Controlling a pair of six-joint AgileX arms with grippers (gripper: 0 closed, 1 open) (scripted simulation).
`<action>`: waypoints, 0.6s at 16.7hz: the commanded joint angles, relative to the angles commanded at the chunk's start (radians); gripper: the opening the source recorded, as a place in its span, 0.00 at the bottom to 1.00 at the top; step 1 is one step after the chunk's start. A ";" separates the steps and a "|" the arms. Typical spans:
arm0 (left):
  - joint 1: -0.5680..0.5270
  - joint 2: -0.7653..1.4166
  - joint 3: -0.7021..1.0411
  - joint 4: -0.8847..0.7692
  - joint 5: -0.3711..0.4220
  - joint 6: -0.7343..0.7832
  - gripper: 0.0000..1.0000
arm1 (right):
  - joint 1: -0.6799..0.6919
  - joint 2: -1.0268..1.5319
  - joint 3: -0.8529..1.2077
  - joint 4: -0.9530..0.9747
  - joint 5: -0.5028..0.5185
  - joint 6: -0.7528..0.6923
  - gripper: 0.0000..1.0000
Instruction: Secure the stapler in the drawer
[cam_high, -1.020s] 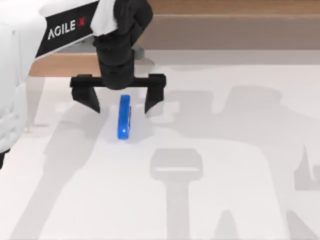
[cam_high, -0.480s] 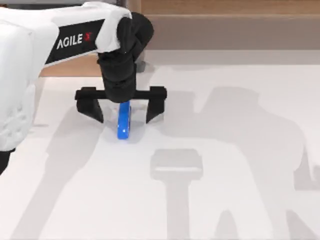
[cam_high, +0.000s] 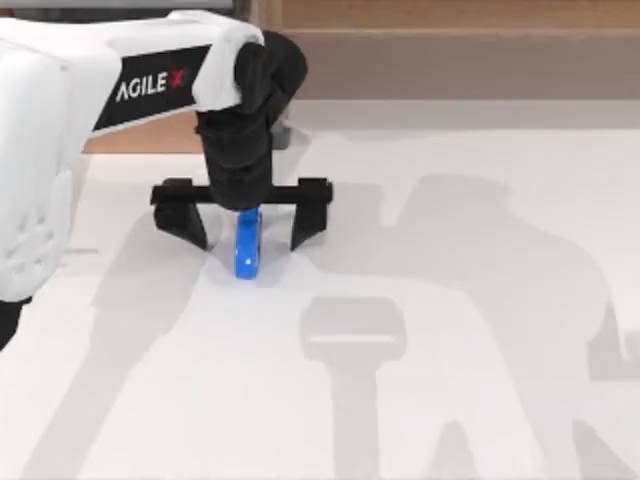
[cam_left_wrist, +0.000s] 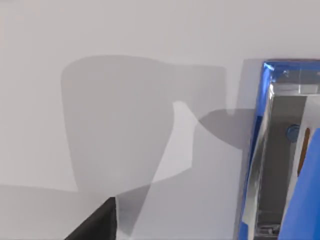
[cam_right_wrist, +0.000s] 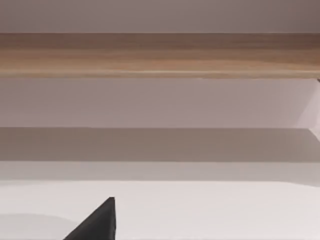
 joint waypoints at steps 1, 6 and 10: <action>0.000 0.000 0.000 0.000 0.000 0.000 0.70 | 0.000 0.000 0.000 0.000 0.000 0.000 1.00; 0.000 0.000 0.000 0.000 0.000 0.000 0.32 | 0.000 0.000 0.000 0.000 0.000 0.000 1.00; 0.000 0.000 0.000 0.000 0.000 0.000 0.02 | 0.000 0.000 0.000 0.000 0.000 0.000 1.00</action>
